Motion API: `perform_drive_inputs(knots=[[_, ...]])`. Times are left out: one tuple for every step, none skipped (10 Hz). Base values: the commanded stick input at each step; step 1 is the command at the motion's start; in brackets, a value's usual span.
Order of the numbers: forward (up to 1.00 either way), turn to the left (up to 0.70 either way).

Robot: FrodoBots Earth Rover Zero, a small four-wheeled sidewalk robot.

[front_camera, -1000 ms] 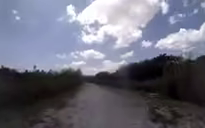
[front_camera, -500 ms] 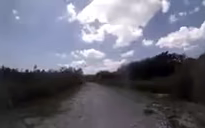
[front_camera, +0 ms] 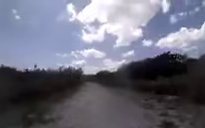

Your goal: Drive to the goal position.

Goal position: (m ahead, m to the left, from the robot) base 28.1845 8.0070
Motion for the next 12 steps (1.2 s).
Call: perform_drive_inputs(knots=[[0.85, 0.00], [0.85, 0.00], [0.85, 0.00], [0.85, 0.00], [0.85, 0.00], [0.85, 0.00], [0.85, 0.00], [0.85, 0.00], [0.85, 0.00], [0.85, 0.00], [0.85, 0.00], [0.85, 0.00]])
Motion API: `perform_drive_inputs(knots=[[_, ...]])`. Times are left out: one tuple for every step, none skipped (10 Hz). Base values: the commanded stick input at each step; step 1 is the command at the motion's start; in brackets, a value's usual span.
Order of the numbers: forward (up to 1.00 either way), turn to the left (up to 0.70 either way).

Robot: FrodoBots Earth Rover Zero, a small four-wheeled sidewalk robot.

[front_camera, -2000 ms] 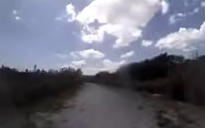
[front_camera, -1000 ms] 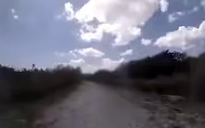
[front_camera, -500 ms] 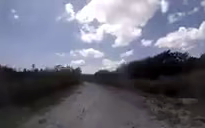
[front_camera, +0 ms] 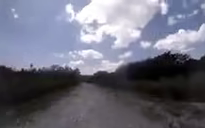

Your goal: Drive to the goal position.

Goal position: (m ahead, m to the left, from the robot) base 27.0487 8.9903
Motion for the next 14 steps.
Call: perform_drive_inputs(knots=[[0.85, 0.00], [0.85, 0.00], [0.85, 0.00], [0.85, 0.00], [0.85, 0.00], [0.85, 0.00], [0.85, 0.00], [0.85, 0.00], [0.85, 0.00], [0.85, 0.00], [0.85, 0.00], [0.85, 0.00], [0.85, 0.00], [0.85, 0.08]])
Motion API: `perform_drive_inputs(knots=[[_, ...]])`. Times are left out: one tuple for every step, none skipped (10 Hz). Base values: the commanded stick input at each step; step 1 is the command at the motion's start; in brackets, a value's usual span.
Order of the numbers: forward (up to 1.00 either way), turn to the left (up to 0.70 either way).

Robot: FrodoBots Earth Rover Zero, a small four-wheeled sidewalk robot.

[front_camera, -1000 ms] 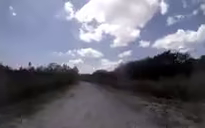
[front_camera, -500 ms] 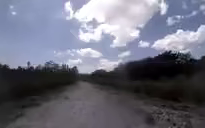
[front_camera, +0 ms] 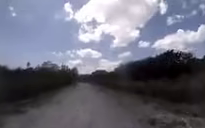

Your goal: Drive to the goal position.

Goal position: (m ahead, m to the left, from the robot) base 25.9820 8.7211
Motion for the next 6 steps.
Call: perform_drive_inputs(knots=[[0.85, 0.34], [0.85, 0.21], [0.85, 0.00], [0.85, 0.12], [0.85, 0.34], [0.85, 0.27]])
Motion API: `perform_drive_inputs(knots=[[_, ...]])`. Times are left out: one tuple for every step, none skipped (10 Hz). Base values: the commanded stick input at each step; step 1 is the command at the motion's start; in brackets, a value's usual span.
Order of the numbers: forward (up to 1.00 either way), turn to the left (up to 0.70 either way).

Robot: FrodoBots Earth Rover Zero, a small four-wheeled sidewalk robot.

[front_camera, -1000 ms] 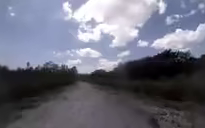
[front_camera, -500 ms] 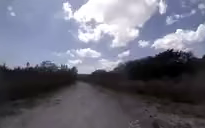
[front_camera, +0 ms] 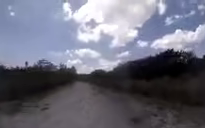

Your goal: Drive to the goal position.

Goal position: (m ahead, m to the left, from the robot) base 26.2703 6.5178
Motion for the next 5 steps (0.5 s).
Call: perform_drive_inputs(knots=[[0.85, 0.00], [0.85, 0.00], [0.85, 0.00], [0.85, 0.00], [0.85, 0.00]])
